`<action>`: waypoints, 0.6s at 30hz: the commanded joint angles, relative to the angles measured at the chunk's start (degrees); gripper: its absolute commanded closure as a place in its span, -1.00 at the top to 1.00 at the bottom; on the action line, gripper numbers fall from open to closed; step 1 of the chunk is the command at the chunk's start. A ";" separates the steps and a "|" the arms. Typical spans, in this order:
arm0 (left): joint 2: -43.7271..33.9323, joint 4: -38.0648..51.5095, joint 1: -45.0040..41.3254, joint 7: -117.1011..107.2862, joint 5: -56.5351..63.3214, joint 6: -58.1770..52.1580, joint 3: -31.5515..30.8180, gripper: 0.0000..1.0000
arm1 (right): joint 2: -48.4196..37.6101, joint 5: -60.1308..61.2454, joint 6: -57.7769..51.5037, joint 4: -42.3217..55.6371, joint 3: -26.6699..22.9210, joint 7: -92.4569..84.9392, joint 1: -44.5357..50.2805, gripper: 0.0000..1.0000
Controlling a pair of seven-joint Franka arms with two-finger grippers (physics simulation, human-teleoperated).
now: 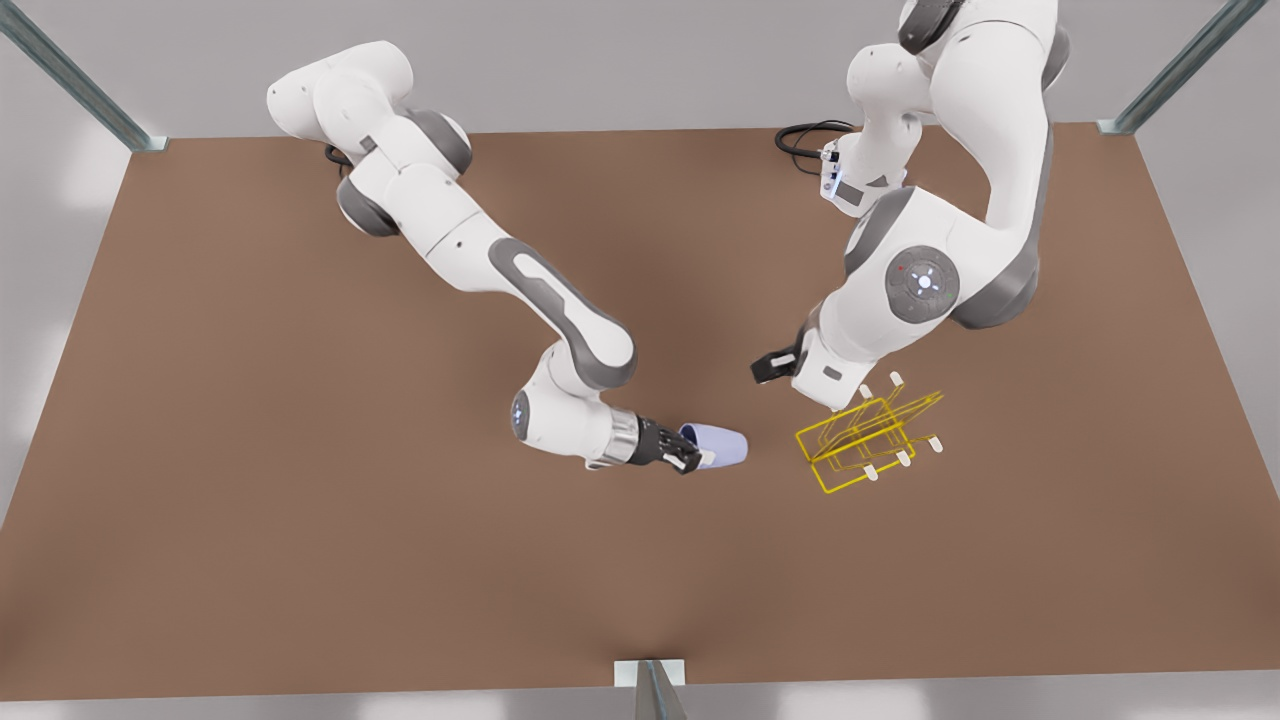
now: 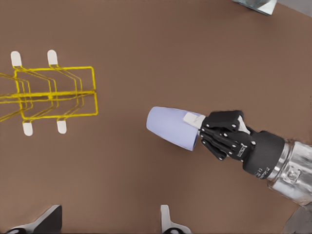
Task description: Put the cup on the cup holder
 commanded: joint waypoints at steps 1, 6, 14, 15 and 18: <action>1.60 3.02 -0.11 -78.20 1.52 3.77 0.67 1.00 | 0.76 -0.14 0.35 0.02 0.06 3.96 -0.04 -0.57; 4.05 4.52 -3.62 -111.42 9.07 0.34 3.92 1.00 | 2.61 -0.14 0.52 -0.07 0.06 2.03 0.39 -0.57; 11.35 1.89 -6.96 -118.03 11.45 10.18 3.83 1.00 | 4.28 -0.14 0.61 -0.24 0.06 0.27 0.31 1.00; 11.97 0.74 -7.40 -113.64 11.45 11.59 3.74 1.00 | 4.36 -0.14 0.61 -0.33 0.06 0.27 0.13 1.00; 12.85 -0.14 -9.42 -103.09 11.01 12.12 3.13 1.00 | 4.63 -0.23 0.96 -0.42 0.05 0.27 -0.22 1.00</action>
